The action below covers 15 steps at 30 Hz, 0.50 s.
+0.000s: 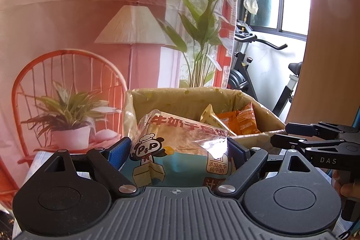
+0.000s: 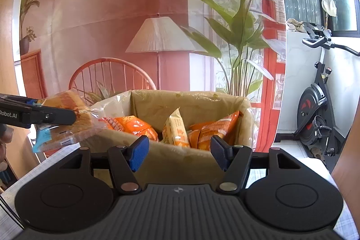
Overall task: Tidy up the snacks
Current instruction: 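Move both grippers back from the lined box, left still holding the bread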
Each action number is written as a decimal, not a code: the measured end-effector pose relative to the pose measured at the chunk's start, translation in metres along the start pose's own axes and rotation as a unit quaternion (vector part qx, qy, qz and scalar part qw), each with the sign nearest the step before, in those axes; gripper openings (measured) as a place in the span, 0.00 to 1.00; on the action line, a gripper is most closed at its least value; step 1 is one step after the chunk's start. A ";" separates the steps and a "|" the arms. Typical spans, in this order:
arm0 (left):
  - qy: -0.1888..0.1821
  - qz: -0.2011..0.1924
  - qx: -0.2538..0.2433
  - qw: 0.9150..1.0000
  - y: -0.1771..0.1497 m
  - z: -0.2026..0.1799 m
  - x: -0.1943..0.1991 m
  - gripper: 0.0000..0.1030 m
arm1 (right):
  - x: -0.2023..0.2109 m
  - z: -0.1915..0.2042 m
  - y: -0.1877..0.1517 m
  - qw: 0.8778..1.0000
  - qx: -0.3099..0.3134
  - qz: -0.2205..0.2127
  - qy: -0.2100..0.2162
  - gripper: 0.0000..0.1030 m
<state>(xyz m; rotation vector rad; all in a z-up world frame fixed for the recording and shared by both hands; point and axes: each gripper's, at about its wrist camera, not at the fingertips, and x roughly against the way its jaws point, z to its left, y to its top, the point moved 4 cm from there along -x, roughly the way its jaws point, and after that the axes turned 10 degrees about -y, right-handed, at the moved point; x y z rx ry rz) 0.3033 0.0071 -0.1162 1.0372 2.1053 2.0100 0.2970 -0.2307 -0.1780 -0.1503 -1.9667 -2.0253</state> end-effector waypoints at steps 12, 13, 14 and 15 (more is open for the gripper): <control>0.041 0.012 0.012 0.999 -0.073 -0.002 0.034 0.88 | 0.017 0.007 -0.052 1.000 0.007 0.016 0.024 0.62; 0.042 0.019 0.020 0.999 -0.081 0.000 0.035 0.88 | 0.017 0.007 -0.059 0.999 0.008 0.022 0.027 0.62; 0.042 0.026 0.029 0.998 -0.089 0.001 0.034 0.88 | 0.016 0.008 -0.065 0.999 0.007 0.028 0.028 0.62; 0.042 0.035 0.038 0.998 -0.097 0.003 0.033 0.88 | 0.015 0.007 -0.071 0.999 0.006 0.033 0.030 0.62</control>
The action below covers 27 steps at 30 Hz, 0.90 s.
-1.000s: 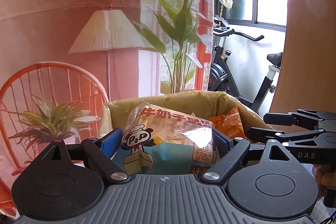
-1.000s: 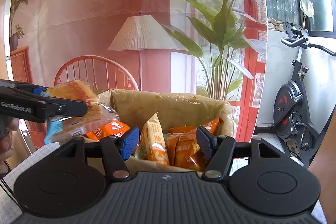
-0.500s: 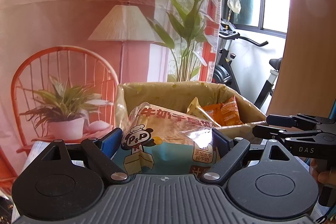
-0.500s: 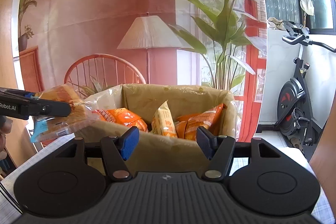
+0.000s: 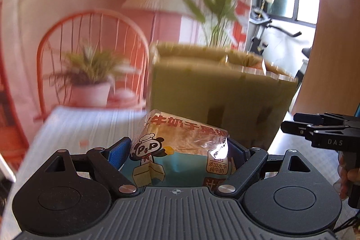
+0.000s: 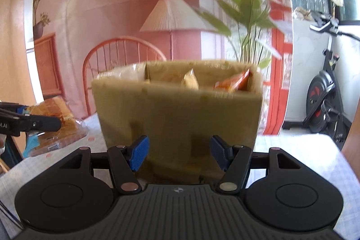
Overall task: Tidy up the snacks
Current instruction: 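Move both grippers back from the lined box, left still holding the bread, then lower the P&P milk bread into the lined box and open the left gripper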
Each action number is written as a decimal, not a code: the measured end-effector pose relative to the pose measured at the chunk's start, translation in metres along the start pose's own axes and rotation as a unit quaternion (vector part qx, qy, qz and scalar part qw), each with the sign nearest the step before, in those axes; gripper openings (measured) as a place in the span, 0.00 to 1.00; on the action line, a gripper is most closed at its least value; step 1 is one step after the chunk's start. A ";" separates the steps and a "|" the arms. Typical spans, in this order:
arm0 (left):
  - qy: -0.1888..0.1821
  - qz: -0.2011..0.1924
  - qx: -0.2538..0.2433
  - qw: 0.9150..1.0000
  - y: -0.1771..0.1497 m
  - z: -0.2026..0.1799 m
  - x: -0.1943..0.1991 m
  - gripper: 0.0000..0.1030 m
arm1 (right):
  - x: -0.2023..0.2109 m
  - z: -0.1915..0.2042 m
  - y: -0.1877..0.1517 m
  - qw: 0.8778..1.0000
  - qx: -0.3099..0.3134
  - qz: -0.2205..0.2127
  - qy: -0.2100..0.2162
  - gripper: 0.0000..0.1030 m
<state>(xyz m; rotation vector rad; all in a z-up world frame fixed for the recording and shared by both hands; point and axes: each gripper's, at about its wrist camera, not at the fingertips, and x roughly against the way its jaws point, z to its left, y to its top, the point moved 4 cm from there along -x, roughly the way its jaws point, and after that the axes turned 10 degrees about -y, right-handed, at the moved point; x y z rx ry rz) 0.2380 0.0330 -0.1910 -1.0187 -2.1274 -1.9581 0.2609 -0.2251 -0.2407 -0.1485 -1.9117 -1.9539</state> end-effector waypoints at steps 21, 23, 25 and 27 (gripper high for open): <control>-0.020 -0.041 -0.012 0.999 0.040 -0.006 -0.011 0.87 | -0.012 -0.016 -0.056 0.998 -0.026 0.051 -0.011 0.62; -0.027 -0.062 -0.033 0.997 0.072 -0.015 -0.017 0.87 | -0.014 -0.017 -0.054 0.998 -0.030 0.047 -0.010 0.62; -0.032 -0.065 -0.042 0.996 0.101 -0.020 -0.032 0.87 | -0.016 -0.017 -0.053 0.998 -0.033 0.045 -0.009 0.62; -0.028 -0.066 -0.041 0.997 0.123 -0.022 -0.053 0.87 | -0.018 -0.018 -0.054 0.998 -0.038 0.046 -0.011 0.62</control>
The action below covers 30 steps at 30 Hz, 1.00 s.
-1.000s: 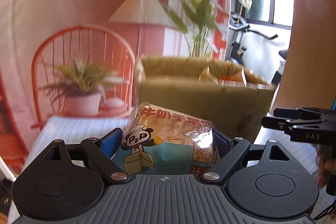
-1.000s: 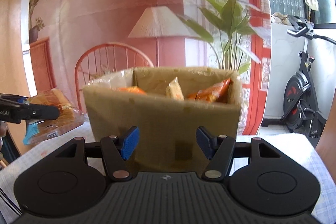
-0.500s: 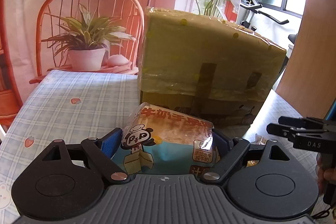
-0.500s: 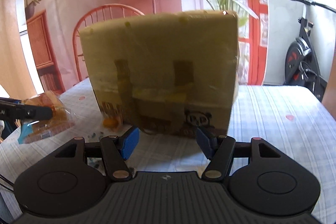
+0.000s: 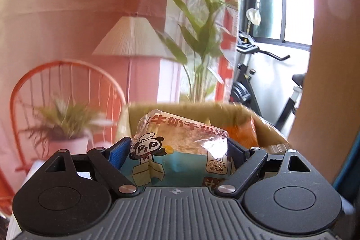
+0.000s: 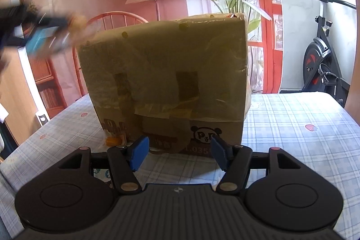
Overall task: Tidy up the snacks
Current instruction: 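Lower the P&P milk bread into the lined box and open the left gripper, then move both grippers down from the box to the snacks on the tablecloth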
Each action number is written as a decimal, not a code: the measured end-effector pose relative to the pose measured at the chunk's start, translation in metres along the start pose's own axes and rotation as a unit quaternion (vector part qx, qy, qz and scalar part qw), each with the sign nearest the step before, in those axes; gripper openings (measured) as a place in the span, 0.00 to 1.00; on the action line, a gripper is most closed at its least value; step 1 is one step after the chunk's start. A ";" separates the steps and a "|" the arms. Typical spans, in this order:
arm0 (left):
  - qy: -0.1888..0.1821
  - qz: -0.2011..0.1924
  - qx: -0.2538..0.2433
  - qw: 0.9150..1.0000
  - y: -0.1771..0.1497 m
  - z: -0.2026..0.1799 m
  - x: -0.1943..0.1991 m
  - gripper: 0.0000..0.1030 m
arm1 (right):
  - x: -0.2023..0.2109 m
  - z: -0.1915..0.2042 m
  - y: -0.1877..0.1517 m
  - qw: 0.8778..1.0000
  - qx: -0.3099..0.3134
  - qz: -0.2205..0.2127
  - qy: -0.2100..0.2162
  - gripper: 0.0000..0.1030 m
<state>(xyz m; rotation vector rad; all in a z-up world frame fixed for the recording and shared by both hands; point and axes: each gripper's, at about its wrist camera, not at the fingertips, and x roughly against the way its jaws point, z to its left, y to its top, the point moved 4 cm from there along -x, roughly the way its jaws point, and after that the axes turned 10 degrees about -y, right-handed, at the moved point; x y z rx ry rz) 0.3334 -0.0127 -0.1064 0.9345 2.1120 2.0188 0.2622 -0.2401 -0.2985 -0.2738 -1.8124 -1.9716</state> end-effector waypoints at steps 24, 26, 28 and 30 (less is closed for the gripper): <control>0.017 -0.017 -0.013 1.000 0.039 0.018 -0.057 0.96 | -0.003 -0.024 -0.003 0.999 -0.037 0.002 -0.007 0.62; 0.019 -0.024 -0.006 1.000 0.040 0.017 -0.040 0.96 | -0.002 -0.024 -0.002 0.999 -0.032 0.001 -0.007 0.62; 0.011 -0.030 -0.008 0.999 0.034 0.012 -0.020 0.96 | 0.000 -0.024 -0.002 1.000 -0.027 -0.001 -0.009 0.62; 0.005 -0.035 -0.017 0.999 0.020 0.005 0.001 0.96 | 0.000 -0.026 -0.004 1.000 -0.027 0.000 -0.010 0.62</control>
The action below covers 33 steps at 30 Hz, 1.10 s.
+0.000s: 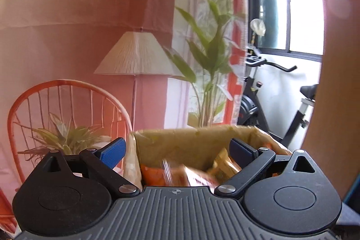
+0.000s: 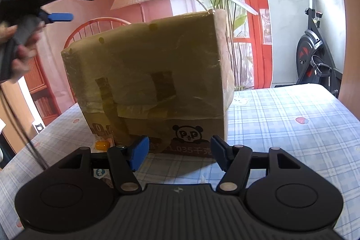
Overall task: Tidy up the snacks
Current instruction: 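Move both grippers down from the box to the snacks on the tablecloth, then grasp the blue-dotted wrapped candy with the left gripper while the right grasps the cracker packet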
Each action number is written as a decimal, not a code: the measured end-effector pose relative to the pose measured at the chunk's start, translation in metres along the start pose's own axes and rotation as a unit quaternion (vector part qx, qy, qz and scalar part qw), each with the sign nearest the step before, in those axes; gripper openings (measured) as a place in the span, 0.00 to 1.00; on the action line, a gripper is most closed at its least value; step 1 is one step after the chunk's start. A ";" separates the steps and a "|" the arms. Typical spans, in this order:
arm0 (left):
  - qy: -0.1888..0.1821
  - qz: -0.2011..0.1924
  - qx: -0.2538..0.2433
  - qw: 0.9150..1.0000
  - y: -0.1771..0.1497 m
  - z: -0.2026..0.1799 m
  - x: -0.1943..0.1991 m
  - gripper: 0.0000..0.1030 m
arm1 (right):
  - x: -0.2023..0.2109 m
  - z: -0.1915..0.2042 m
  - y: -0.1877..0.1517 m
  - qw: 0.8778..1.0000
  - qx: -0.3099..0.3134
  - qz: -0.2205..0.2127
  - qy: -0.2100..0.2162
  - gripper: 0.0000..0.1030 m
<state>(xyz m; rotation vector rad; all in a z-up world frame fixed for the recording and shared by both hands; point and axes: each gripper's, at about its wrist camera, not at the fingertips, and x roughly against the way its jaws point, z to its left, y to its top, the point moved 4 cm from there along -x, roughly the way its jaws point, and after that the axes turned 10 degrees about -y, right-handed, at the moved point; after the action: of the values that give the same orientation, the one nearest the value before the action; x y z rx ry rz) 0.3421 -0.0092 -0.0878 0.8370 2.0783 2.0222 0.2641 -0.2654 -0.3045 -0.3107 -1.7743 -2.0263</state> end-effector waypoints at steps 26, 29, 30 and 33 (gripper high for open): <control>-0.040 0.204 0.024 0.978 -0.223 -0.013 0.008 0.95 | -0.028 -0.011 -0.065 0.995 0.055 0.081 -0.023 0.59; -0.031 0.212 0.023 0.977 -0.227 -0.015 0.001 0.95 | -0.028 -0.010 -0.066 0.995 0.058 0.077 -0.023 0.58; -0.030 0.213 0.027 0.976 -0.228 -0.014 -0.002 0.93 | -0.027 -0.009 -0.067 0.995 0.056 0.076 -0.023 0.57; -0.029 0.214 0.049 0.975 -0.231 -0.007 -0.007 0.89 | -0.026 -0.010 -0.068 0.996 0.053 0.073 -0.023 0.57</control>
<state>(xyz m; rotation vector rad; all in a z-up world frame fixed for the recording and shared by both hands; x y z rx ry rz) 0.2761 -0.0077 -0.3092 1.4517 2.1218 2.0590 0.2573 -0.2649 -0.3774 -0.4441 -1.8225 -1.8321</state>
